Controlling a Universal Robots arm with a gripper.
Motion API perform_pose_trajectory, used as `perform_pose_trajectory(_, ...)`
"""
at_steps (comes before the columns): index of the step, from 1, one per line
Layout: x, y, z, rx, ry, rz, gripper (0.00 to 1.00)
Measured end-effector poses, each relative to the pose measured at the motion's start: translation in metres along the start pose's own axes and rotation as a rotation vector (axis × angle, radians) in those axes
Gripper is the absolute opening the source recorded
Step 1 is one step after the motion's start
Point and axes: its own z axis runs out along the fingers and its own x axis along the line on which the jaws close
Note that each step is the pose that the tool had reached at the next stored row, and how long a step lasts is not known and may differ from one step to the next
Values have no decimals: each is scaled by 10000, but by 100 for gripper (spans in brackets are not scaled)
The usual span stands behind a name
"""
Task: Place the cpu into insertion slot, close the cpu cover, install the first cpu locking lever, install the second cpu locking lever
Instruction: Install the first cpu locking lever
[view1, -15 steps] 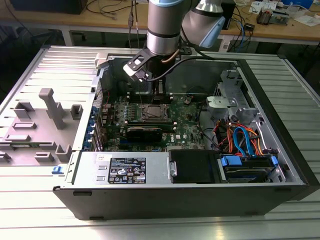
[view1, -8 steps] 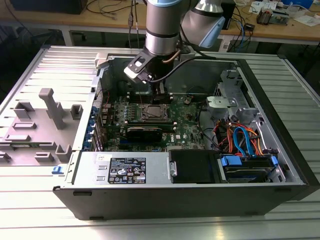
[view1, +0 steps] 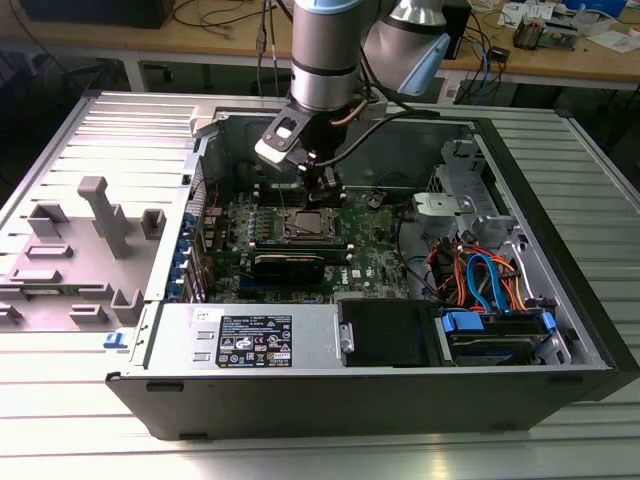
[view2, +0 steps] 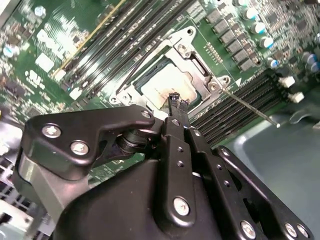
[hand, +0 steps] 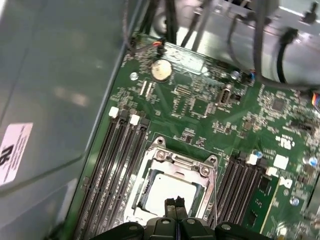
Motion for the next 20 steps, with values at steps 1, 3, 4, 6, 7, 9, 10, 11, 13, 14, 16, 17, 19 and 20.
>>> perform_pose_trajectory(1, 0, 0, 0, -3, -4, -136, 11)
perform_pose_trajectory(3, 0, 0, 2, -21, -24, -779, 11)
perform_pose_trajectory(4, 0, 0, 2, -26, -30, -964, 11)
perform_pose_trajectory(6, 0, 0, 3, -38, -43, -1388, 11)
perform_pose_trajectory(7, 0, 0, 3, -43, -48, -1552, 11)
perform_pose_trajectory(9, 0, -1, 4, -61, -65, -2156, 11)
perform_pose_trajectory(10, 1, -1, -1, -73, -55, -2289, 11)
perform_pose_trajectory(11, 0, -2, -17, -84, -42, -2392, 11)
perform_pose_trajectory(13, 0, -2, -40, -89, -46, -2579, 11)
perform_pose_trajectory(14, 0, -2, -43, -93, -47, -2661, 11)
perform_pose_trajectory(16, 0, -2, -43, -105, -62, -3139, 11)
perform_pose_trajectory(17, 0, -2, -43, -110, -69, -3361, 11)
perform_pose_trajectory(19, 0, -2, -43, -122, -84, -3845, 11)
perform_pose_trajectory(20, 0, -2, -42, -129, -91, -4095, 11)
